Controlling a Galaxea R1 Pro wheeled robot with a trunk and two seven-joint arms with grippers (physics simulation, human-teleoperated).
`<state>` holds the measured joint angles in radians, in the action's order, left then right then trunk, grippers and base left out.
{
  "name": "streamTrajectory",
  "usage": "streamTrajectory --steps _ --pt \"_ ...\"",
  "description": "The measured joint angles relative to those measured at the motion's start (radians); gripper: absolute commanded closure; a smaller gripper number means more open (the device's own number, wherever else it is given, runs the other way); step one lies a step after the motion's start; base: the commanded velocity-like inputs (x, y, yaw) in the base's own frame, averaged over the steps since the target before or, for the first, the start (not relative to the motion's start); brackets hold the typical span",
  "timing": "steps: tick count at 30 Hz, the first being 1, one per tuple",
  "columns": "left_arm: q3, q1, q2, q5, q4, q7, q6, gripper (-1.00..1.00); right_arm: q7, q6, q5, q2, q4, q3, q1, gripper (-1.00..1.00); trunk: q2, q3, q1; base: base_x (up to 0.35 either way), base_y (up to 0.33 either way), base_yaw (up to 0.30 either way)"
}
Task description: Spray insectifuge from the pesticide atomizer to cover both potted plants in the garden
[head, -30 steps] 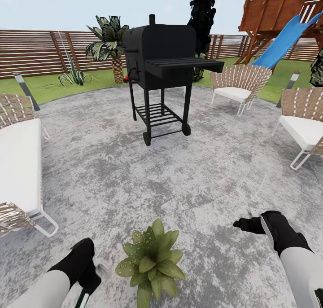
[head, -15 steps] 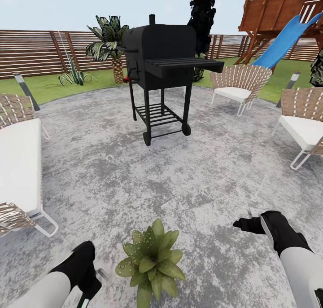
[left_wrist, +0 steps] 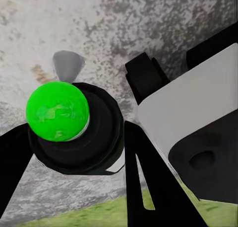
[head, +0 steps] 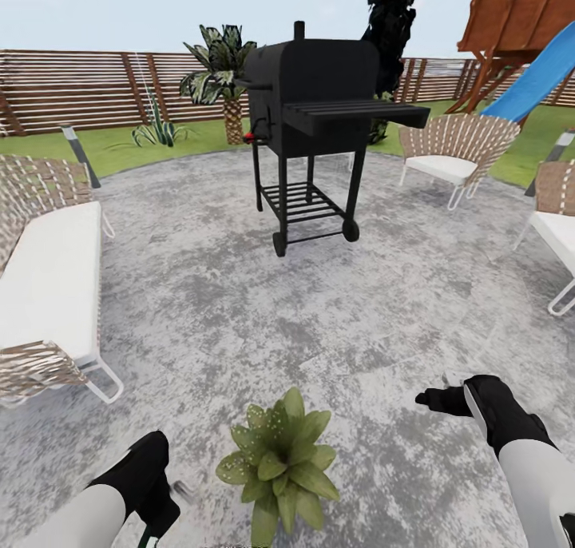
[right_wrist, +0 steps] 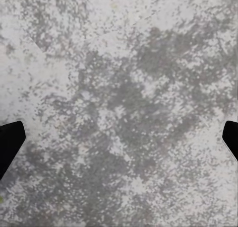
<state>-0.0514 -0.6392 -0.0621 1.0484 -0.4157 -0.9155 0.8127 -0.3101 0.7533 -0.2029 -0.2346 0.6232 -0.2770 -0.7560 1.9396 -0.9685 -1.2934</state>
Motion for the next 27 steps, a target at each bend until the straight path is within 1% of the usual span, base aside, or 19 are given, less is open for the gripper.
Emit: streamTrajectory --steps 5,13,19,22,27 --pt "0.000 0.000 0.000 0.000 -0.001 0.000 0.000 1.00 0.000 0.000 -0.001 0.000 0.000 0.000 0.000 -1.00 0.000 -0.002 0.000 0.000 -0.308 0.071" --pt "0.000 0.000 0.000 0.001 -0.002 0.000 0.000 1.00 0.000 -0.001 -0.003 -0.001 0.000 0.000 0.000 -1.00 0.000 -0.002 0.000 0.000 -0.018 0.008" --pt "-0.001 0.000 0.000 -0.001 -0.003 -0.001 0.000 1.00 0.000 -0.001 -0.003 0.000 0.000 0.000 0.000 -1.00 0.000 -0.002 0.000 0.000 -0.030 0.212" --pt "-0.001 0.000 0.000 -0.002 -0.003 0.000 0.000 1.00 0.000 0.000 -0.003 -0.001 0.000 0.000 0.000 -1.00 0.000 -0.002 0.000 0.000 -0.222 0.133" --pt "-0.002 0.000 0.000 -0.002 -0.003 0.000 0.000 1.00 0.000 0.000 -0.002 -0.001 0.000 -0.001 0.000 -1.00 0.000 -0.002 0.000 0.000 -0.294 0.022"
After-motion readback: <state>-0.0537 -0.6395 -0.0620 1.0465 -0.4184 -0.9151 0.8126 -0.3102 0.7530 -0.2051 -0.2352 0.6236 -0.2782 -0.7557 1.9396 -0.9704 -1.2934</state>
